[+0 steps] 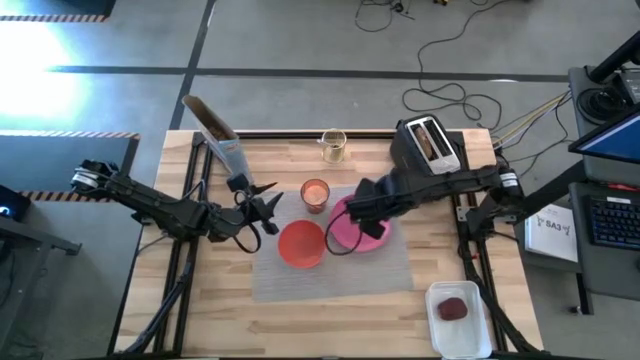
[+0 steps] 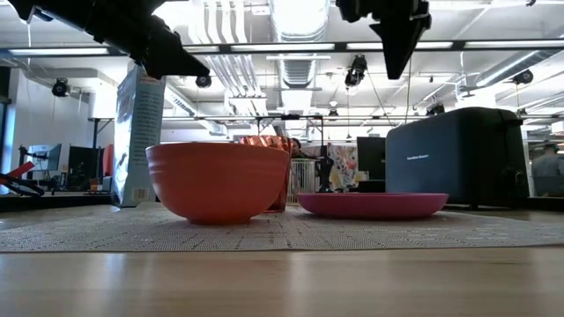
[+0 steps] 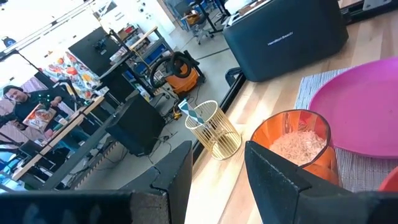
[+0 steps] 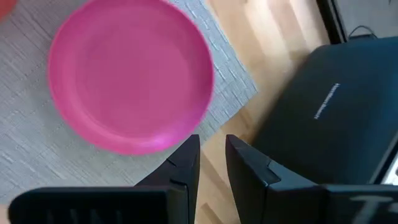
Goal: Arrange a breakfast setting
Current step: Pour the cereal from the blue cereal box into the orange bowl
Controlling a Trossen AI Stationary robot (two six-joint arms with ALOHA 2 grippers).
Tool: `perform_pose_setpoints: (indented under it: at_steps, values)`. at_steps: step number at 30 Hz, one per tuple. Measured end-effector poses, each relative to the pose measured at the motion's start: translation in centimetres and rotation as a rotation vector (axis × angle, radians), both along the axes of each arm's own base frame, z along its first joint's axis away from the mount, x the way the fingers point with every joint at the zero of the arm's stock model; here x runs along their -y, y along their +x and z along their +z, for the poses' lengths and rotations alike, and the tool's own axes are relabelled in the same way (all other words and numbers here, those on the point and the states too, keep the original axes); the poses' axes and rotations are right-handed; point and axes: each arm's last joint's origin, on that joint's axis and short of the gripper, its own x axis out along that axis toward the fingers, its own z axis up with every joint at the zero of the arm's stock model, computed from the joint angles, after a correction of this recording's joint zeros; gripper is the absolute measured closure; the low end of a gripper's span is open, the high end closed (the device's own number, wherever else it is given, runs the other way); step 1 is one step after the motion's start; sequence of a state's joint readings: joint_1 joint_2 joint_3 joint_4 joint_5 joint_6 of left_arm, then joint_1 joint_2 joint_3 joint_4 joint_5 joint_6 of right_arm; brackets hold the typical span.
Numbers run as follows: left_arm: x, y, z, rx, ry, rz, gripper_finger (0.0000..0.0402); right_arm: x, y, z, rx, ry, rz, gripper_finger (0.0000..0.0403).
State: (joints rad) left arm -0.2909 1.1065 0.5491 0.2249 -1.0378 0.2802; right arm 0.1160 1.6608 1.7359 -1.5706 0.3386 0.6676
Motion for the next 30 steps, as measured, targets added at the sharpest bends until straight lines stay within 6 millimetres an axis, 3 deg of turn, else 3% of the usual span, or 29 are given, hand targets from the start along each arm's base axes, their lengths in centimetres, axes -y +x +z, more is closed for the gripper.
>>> perform_pose_setpoints:
  at_steps: [7, 15, 25, 30]
  values:
    - [0.0, 0.0, 0.0, -0.002, 0.0, 0.0, 0.027, -0.4, -2.7, 0.3, 0.024, 0.073, -0.076, 0.0335]
    - [0.0, 0.1, 0.3, 0.008, 0.009, -0.004, 0.027, -1.4, -5.6, -0.9, 0.052, 0.082, -0.165, 0.0335]
    - [0.3, 1.0, 3.2, 0.152, -0.082, -0.018, 0.027, -1.6, -4.5, -4.2, 0.138, 0.088, 0.074, 0.0335]
    - [0.4, 1.1, 4.0, 0.248, -0.184, 0.001, 0.027, -1.6, -4.5, -4.6, 0.111, 0.074, 0.14, 0.0335]
